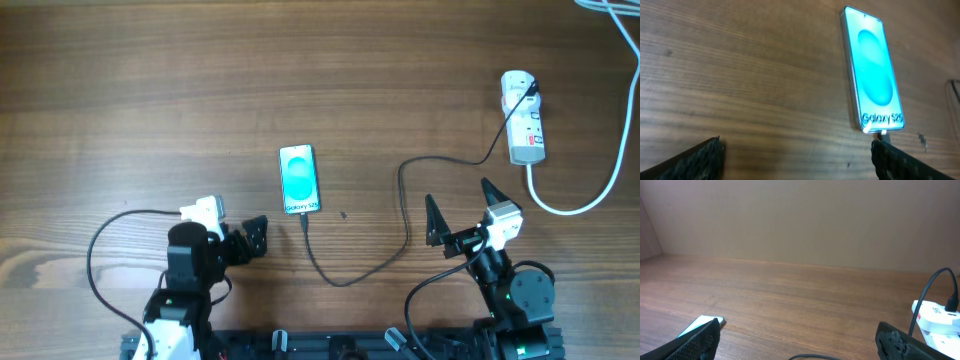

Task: Plug charger to phone and switch on socket

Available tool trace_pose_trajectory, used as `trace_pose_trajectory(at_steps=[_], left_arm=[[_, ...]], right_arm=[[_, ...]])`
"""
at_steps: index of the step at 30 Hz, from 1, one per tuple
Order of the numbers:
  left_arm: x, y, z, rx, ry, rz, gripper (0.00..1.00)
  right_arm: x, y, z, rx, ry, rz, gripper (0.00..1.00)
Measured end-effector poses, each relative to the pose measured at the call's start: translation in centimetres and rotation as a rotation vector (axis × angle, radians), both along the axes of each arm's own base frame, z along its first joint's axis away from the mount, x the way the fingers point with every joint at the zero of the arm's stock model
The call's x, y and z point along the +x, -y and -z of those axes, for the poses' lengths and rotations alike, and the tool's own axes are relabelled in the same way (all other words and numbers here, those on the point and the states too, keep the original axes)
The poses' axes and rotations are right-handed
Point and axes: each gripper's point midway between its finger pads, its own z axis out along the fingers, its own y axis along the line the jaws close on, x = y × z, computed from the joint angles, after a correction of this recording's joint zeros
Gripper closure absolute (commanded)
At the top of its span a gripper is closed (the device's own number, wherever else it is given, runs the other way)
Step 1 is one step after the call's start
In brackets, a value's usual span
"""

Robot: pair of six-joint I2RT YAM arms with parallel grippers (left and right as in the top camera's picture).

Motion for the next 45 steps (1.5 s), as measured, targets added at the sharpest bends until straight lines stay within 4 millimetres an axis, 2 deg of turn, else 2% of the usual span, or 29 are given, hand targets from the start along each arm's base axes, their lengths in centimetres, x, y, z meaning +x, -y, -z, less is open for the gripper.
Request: trace_pose_trajectory(at_steps=[3,5,9,10,11,12,17,21,25,45], left_arm=[[-0.7,-0.6,-0.4,0.031,0.038,-0.009,0.07],[0.4,-0.6,-3.4,0.043,0.186,-0.003,0.07],[1.3,-0.8,-7.6,0.058,0.383,-0.006,0.3],[1.4,-0.9,-8.7,0.057,0.433,-0.015,0.3],[1.5,-1.0,-9.4,0.061,0.464,-0.018,0.08],[1.5,-1.2,-10.6,0.059,0.515,-0.028,0.0],[1.3,-2.6,-14.4,0.067,0.684,-0.091,0.0],[1.5,-4.3,-14.6,0.096,0.69,-0.159,0.0],[1.6,-5.5,-14.5,0.201,0.696,-0.189,0.0],[1.6,-5.9,-14.4,0.237,0.698,-0.197,0.0]], right_arm=[[0.0,0.0,0.0,0.0,0.0,0.0,0.0],[0.0,0.0,0.0,0.0,0.0,0.0,0.0],[0.0,0.0,0.0,0.0,0.0,0.0,0.0],[0.0,0.0,0.0,0.0,0.0,0.0,0.01],[0.0,0.0,0.0,0.0,0.0,0.0,0.0],[0.0,0.0,0.0,0.0,0.0,0.0,0.0],[0.0,0.0,0.0,0.0,0.0,0.0,0.01],[0.0,0.0,0.0,0.0,0.0,0.0,0.0],[0.0,0.0,0.0,0.0,0.0,0.0,0.0],[0.0,0.0,0.0,0.0,0.0,0.0,0.0]])
